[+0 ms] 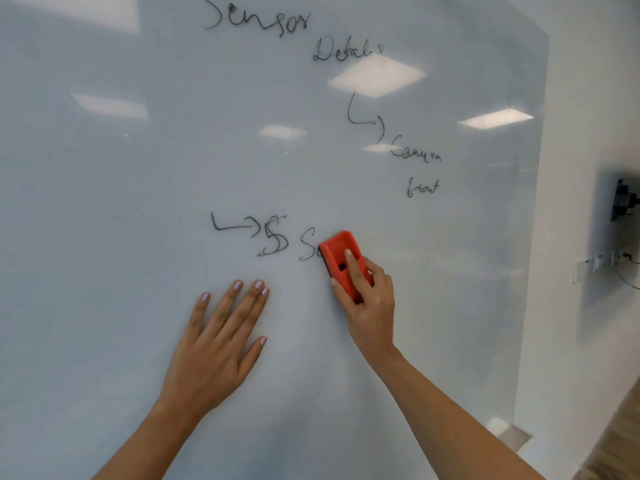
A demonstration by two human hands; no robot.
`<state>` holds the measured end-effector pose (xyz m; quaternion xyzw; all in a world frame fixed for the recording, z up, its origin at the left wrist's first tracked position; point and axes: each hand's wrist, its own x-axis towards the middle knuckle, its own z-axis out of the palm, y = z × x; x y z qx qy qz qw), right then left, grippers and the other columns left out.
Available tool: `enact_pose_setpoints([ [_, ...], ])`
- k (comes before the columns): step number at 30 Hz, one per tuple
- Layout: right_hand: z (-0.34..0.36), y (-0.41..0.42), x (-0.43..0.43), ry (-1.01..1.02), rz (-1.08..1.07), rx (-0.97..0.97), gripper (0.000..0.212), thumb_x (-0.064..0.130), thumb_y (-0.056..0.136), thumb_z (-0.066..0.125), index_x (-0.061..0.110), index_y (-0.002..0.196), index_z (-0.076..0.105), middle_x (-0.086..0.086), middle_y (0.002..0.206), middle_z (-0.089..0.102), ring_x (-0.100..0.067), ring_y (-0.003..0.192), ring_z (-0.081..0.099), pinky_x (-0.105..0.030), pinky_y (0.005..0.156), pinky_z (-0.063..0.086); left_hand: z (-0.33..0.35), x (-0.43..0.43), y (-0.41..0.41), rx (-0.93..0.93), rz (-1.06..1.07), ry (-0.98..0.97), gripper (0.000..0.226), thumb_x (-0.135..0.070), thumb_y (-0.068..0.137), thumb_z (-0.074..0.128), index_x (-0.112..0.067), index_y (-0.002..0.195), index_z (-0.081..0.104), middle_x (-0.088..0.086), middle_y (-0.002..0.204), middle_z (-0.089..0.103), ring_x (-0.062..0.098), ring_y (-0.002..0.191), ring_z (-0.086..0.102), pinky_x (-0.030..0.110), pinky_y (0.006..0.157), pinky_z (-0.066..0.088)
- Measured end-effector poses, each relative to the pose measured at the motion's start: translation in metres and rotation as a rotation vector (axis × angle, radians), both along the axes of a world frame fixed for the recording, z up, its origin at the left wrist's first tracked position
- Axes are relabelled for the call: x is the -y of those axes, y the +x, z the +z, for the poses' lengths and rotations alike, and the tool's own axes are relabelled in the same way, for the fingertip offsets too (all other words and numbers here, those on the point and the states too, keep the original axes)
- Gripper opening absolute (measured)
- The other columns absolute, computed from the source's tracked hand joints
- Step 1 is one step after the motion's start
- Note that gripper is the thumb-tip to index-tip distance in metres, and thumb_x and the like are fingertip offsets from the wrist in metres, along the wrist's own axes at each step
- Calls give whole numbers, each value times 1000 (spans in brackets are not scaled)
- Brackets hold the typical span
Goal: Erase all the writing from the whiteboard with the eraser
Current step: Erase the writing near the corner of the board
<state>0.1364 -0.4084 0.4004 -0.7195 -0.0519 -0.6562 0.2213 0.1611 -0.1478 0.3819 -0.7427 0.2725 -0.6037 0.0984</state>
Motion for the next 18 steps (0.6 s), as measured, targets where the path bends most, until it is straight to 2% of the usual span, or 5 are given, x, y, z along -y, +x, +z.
enact_pose_setpoints([
  [2,-12,-3,14,-25,-19,-29,55,41,91,60,32,142,45,-5,128,55,-21,102,50,-31,90,46,-1,-12,-2,1,11,-2,64,-44,99,33,-12,154,30,2,163,25,22,150,21,49,120,16],
  [8,31,3,10,357,27,32,54,38,91,64,32,142,47,-5,124,55,-15,104,46,-41,92,48,3,-32,-5,0,37,-6,68,-49,98,34,-12,154,30,2,162,25,23,149,22,51,119,18],
  [11,32,0,-25,120,61,40,54,37,91,65,31,142,48,-4,124,54,-18,101,47,-28,91,44,5,-33,-6,-6,47,1,69,-51,97,34,-12,154,30,2,162,26,22,149,23,51,119,18],
  [15,10,-3,-34,-166,47,25,51,40,92,62,29,140,49,-5,128,55,-21,97,47,-30,89,45,9,-36,-8,4,53,21,70,-52,97,36,-13,154,31,2,162,27,21,149,24,51,119,19],
  [18,21,-1,-25,-113,25,37,51,37,92,63,27,140,50,-7,127,54,-22,98,47,-35,88,47,17,-40,-9,9,58,44,71,-54,96,35,-14,155,30,1,162,26,19,149,24,51,118,20],
])
